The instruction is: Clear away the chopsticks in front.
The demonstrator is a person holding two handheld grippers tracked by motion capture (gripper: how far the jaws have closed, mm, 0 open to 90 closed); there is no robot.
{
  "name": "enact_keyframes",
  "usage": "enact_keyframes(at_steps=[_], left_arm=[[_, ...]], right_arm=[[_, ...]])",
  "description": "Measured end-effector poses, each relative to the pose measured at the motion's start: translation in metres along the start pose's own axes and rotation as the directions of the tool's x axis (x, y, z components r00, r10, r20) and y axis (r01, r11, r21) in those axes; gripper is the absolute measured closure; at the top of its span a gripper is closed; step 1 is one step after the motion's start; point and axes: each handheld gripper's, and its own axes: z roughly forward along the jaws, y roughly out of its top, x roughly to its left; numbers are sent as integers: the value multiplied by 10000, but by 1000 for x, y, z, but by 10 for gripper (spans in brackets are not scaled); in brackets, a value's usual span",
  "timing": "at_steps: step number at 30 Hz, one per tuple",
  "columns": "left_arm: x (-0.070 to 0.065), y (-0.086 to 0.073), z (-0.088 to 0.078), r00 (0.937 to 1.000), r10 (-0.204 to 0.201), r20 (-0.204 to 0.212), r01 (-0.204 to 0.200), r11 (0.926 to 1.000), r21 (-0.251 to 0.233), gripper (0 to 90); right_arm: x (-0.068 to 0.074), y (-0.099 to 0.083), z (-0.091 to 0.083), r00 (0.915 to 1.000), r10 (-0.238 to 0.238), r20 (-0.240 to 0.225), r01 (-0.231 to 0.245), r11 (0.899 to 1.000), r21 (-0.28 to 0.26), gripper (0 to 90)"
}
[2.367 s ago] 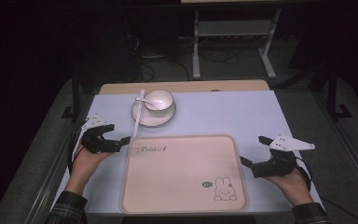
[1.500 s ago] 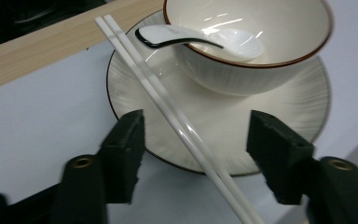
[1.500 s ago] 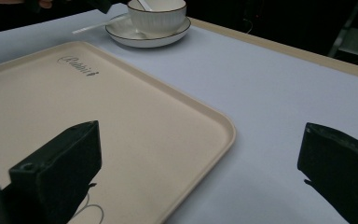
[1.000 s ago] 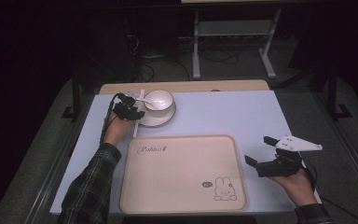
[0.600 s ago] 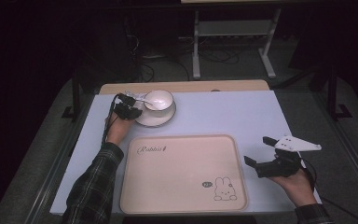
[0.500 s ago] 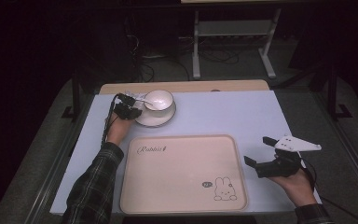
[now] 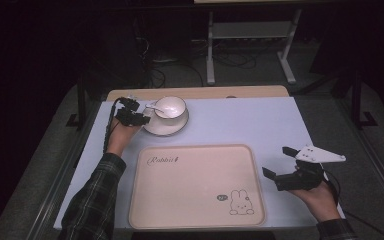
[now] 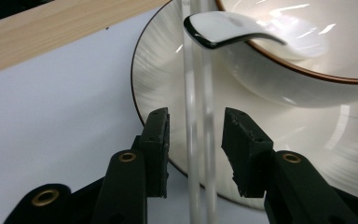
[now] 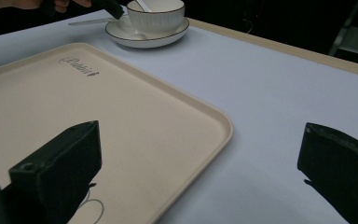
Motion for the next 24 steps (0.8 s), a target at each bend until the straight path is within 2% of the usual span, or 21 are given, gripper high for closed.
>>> enact_keyframes(at_steps=[2, 4, 5, 6, 7, 10, 18, 24], left_arm=[[3, -4, -10, 9998, -161, 138, 162, 9998, -75, 589], [7, -10, -24, 9990, -400, 203, 407, 9984, -386, 589], [7, -10, -24, 9990, -400, 203, 407, 9984, -386, 588], [9, -13, -31, 9985, -448, 308, 464, 9976, -516, 588], [10, -14, -34, 9979, -455, 465, 479, 9975, -522, 615], [12, -22, -43, 9977, -388, 564, 419, 9976, -549, 652], [18, -38, -42, 9952, -507, 833, 547, 9974, -473, 727], [19, -39, -37, 9936, -581, 964, 620, 9974, -376, 734]], right_arm=[[1, 0, 0, 10000, -21, 23, 21, 10000, 3, 0], [1, 1, 0, 10000, -17, 28, 17, 10000, 0, 0], [1, 1, 0, 10000, -17, 28, 17, 10000, 0, 0], [1, 1, 0, 10000, -23, 15, 23, 10000, -4, 0], [2, 1, 0, 10000, -54, 10, 54, 10000, 5, 0], [3, 1, 1, 10000, -87, -2, 87, 10000, 43, 0], [4, 1, 3, 9999, -129, -19, 129, 9998, 117, 0], [4, 1, 4, 9999, -126, -8, 126, 9998, 151, 0]])
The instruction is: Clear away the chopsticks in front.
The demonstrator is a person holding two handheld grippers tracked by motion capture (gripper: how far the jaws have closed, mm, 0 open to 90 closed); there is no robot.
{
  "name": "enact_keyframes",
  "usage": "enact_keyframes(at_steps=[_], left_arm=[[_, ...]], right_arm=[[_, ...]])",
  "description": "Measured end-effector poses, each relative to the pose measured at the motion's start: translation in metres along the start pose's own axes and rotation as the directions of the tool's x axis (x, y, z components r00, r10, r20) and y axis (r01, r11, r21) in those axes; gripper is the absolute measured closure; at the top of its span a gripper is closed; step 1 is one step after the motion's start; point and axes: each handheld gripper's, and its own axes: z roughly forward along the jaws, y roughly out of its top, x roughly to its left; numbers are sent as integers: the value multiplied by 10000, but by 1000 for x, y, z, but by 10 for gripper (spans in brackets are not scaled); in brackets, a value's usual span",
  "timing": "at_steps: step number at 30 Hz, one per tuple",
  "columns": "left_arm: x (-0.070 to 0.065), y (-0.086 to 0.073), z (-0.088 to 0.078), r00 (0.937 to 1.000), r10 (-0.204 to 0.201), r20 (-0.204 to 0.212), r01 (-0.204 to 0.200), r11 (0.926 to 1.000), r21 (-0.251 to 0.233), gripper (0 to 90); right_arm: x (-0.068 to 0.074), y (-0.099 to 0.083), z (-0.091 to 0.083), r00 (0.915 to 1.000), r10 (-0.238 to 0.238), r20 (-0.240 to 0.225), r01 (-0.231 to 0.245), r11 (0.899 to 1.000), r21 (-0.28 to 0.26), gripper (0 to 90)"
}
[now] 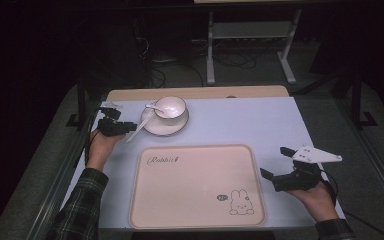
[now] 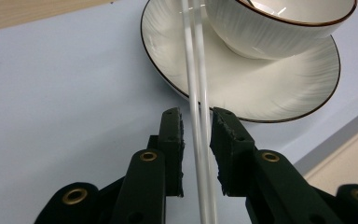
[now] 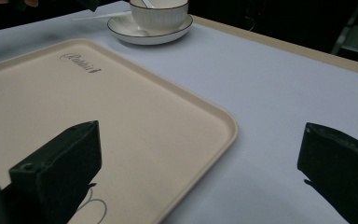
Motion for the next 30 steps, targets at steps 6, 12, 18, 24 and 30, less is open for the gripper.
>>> enact_keyframes(at_steps=[6, 12, 18, 24, 30], left_arm=[[0, 0, 8, 9999, -120, 14, 119, 9999, 118, 748], [1, -1, 13, 9998, -176, 34, 175, 9995, 266, 758], [1, -3, 20, 9998, -192, 47, 190, 9988, 447, 767], [-1, -4, 24, 9999, -142, -18, 143, 9978, 651, 822], [-2, -3, 24, 9998, -136, -159, 148, 9971, 751, 852]], right_arm=[[-1, 0, -1, 10000, -2, 0, 2, 10000, -35, 0], [-1, 0, -1, 10000, 19, -3, -19, 10000, -58, 0], [-1, 0, -1, 10000, -6, -21, 6, 10000, -60, 0], [-1, 0, -1, 10000, 29, -7, -29, 10000, -51, 0], [-1, 0, -1, 10000, 33, -1, -33, 10000, -57, 0]])
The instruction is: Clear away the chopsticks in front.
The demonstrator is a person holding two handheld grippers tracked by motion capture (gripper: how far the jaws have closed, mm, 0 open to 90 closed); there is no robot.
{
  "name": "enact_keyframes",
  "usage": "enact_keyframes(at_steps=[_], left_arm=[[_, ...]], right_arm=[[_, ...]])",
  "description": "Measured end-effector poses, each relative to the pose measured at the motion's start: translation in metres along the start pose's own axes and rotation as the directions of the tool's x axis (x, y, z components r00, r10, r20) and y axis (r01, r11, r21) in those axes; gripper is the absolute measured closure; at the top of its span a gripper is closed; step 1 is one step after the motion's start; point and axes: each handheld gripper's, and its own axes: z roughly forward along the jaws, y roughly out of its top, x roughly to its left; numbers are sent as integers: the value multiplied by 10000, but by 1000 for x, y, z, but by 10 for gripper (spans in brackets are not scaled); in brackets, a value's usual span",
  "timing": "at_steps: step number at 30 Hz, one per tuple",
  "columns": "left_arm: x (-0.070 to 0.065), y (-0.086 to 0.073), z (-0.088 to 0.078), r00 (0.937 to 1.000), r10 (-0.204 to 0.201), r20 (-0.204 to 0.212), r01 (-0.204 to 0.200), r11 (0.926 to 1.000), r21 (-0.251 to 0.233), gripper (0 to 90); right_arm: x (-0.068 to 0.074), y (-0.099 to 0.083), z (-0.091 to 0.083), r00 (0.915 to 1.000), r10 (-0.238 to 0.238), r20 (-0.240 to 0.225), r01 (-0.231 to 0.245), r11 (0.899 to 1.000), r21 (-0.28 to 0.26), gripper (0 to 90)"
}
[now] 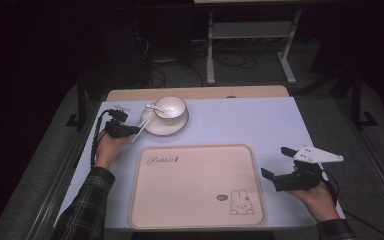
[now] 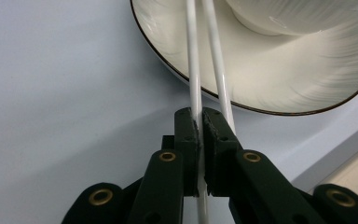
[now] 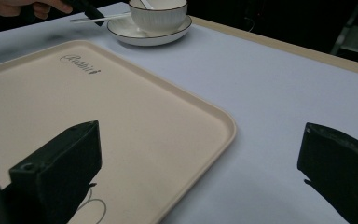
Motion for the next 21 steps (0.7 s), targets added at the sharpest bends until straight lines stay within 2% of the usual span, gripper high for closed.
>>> enact_keyframes(at_steps=[2, 10, 21], left_arm=[[0, 0, -1, 9999, -41, -143, 40, 10000, -49, 855], [5, -4, -16, 9996, -280, -64, 278, 9995, -165, 861], [8, -23, -51, 9988, -471, -139, 464, 9979, -453, 863]], right_arm=[[0, 0, 0, 10000, 6, -4, -6, 10000, 5, 0], [-1, 0, 0, 10000, 34, -3, -34, 10000, -16, 0], [-1, 0, -1, 10000, 38, 27, -38, 10000, -42, 0]])
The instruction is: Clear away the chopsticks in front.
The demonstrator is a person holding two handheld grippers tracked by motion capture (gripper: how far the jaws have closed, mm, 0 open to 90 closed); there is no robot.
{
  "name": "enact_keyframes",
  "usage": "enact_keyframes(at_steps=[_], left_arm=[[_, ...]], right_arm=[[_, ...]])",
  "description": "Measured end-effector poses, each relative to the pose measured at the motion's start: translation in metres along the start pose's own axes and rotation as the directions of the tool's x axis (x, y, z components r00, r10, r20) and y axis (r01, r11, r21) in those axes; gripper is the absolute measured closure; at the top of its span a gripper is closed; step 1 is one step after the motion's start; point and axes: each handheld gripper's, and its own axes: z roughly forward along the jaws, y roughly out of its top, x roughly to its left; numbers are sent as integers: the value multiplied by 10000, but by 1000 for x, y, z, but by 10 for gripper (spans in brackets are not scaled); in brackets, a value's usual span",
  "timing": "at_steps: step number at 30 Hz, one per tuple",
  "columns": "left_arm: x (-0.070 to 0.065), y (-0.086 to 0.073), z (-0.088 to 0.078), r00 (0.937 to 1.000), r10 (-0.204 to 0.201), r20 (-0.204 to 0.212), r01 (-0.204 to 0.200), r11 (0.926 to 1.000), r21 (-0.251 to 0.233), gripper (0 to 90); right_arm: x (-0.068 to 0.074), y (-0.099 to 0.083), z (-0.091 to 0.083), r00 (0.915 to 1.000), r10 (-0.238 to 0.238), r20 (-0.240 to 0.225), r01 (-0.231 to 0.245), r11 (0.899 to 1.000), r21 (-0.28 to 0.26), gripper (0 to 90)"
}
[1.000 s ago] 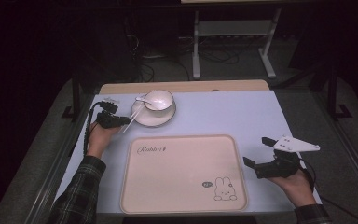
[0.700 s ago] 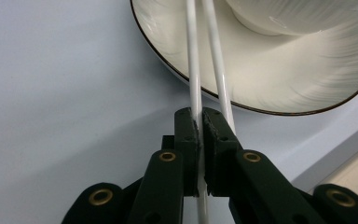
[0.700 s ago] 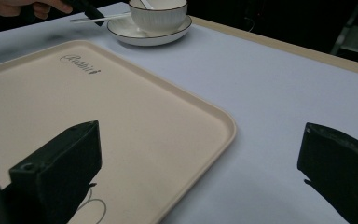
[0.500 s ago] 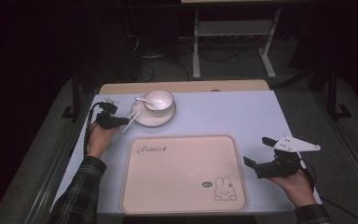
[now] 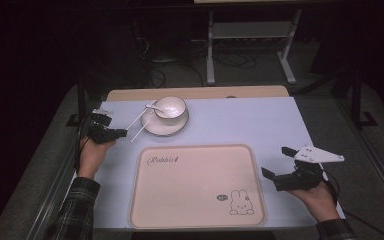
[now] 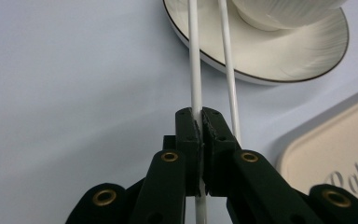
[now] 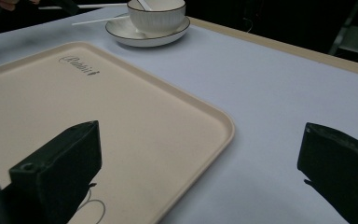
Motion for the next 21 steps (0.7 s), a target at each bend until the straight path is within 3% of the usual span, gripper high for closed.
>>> enact_keyframes(at_steps=[4, 10, 13, 16, 21], left_arm=[[2, -11, -17, 9998, -153, 144, 154, 9998, -87, 863], [0, -36, -48, 9999, -75, -103, 75, 10000, -27, 862], [-2, -47, -65, 9998, -164, -66, 162, 9995, -277, 862], [-9, -60, -76, 9999, -45, -97, 42, 9994, -333, 862], [-28, -73, -87, 9989, 57, 471, -29, 9982, -601, 862]], right_arm=[[0, 0, -1, 10000, 22, 26, -22, 10000, -19, 0], [-1, 0, -1, 10000, 71, 50, -71, 10000, -41, 0], [0, 0, -1, 10000, 16, 26, -16, 10000, -27, 0], [0, 0, -1, 10000, -24, 28, 24, 10000, -2, 0], [1, 0, -1, 10000, -54, 44, 54, 10000, 12, 0]])
